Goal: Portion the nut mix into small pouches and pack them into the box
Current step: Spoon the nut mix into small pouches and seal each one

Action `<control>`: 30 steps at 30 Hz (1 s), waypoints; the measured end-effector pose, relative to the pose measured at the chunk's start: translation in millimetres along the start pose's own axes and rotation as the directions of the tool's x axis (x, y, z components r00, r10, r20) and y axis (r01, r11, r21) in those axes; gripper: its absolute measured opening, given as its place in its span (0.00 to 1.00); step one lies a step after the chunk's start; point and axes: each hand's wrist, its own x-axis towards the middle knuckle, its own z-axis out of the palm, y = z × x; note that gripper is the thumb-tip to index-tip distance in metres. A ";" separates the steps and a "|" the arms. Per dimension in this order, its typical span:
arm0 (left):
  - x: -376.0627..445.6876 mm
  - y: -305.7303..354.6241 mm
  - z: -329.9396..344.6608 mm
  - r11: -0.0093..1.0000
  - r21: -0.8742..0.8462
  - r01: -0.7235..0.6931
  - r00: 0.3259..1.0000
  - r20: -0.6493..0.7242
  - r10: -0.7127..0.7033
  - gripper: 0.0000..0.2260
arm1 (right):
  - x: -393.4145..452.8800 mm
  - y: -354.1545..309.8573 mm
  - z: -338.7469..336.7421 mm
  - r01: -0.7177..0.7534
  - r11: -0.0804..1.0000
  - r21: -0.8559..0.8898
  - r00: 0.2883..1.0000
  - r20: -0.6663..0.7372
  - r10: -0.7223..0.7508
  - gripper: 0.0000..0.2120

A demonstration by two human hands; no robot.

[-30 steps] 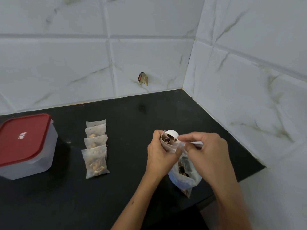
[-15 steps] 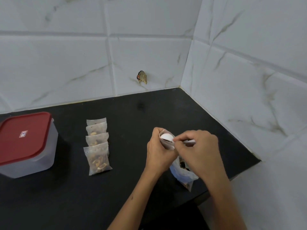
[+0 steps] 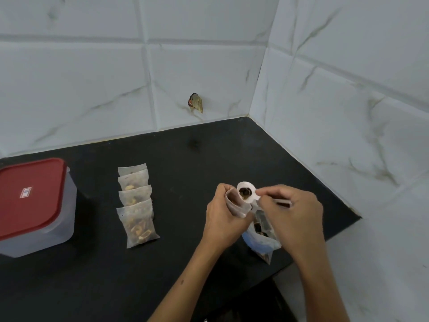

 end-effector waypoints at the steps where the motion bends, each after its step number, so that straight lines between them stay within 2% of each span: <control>1: 0.4 0.0 1.4 1.000 -0.004 0.007 1.000 0.010 -0.007 0.17 | 1.5 3.8 -1.7 -0.085 0.993 0.076 0.996 0.003 0.085 0.06; 4: 2.1 1.6 6.3 0.999 0.020 0.026 1.000 0.010 -0.026 0.17 | 4.5 22.7 -5.9 -0.295 0.886 0.358 0.952 0.029 0.306 0.08; 6: 5.5 0.7 9.8 0.997 0.050 0.054 0.998 -0.035 -0.052 0.17 | 5.7 39.2 -9.5 -0.383 0.804 0.456 0.907 0.020 0.420 0.09; 8: 8.9 -2.6 14.6 0.991 0.081 0.108 0.992 -0.075 -0.102 0.17 | 7.6 57.9 -12.0 -0.450 0.774 0.446 0.874 0.043 0.484 0.08; 10: 11.9 -5.7 20.4 0.977 0.108 0.184 0.980 -0.098 -0.174 0.18 | 13.0 74.2 -9.8 -0.486 0.816 0.311 0.869 0.072 0.490 0.09; 12: 18.2 -7.9 27.5 0.957 0.142 0.254 0.964 -0.118 -0.239 0.20 | 20.3 86.1 -4.1 -0.434 0.897 0.088 0.899 0.110 0.424 0.09; 14: 27.5 -8.7 32.5 0.937 0.173 0.302 0.948 -0.159 -0.276 0.20 | 28.1 92.9 4.1 -0.322 0.942 -0.091 0.927 0.170 0.333 0.10; 17: 40.0 -8.6 40.8 0.931 0.202 0.305 0.940 -0.223 -0.259 0.17 | 39.4 102.5 14.5 -0.145 0.963 -0.225 0.954 0.226 0.197 0.11; 20: 47.4 -8.4 47.6 0.935 0.210 0.286 0.945 -0.226 -0.238 0.12 | 49.9 107.4 21.9 -0.052 0.947 -0.316 0.962 0.240 0.132 0.12; 23: 48.1 -6.4 45.8 0.961 0.188 0.205 0.961 -0.223 -0.161 0.10 | 58.0 112.9 23.9 -0.017 0.938 -0.347 0.964 0.244 0.107 0.11; 26: 50.6 -0.7 35.4 0.990 0.113 0.080 0.965 -0.259 -0.048 0.12 | 68.6 116.4 19.0 0.029 0.944 -0.327 0.976 0.213 0.044 0.11; 28: 55.4 -5.1 31.5 0.994 0.039 0.104 0.957 -0.277 -0.089 0.11 | 75.5 115.1 16.3 -0.002 0.975 -0.223 0.962 0.265 0.063 0.12; 30: 59.9 -14.0 30.5 0.978 -0.091 0.187 0.933 -0.294 -0.206 0.11 | 77.6 113.7 18.7 -0.014 0.986 -0.168 0.939 0.336 0.070 0.12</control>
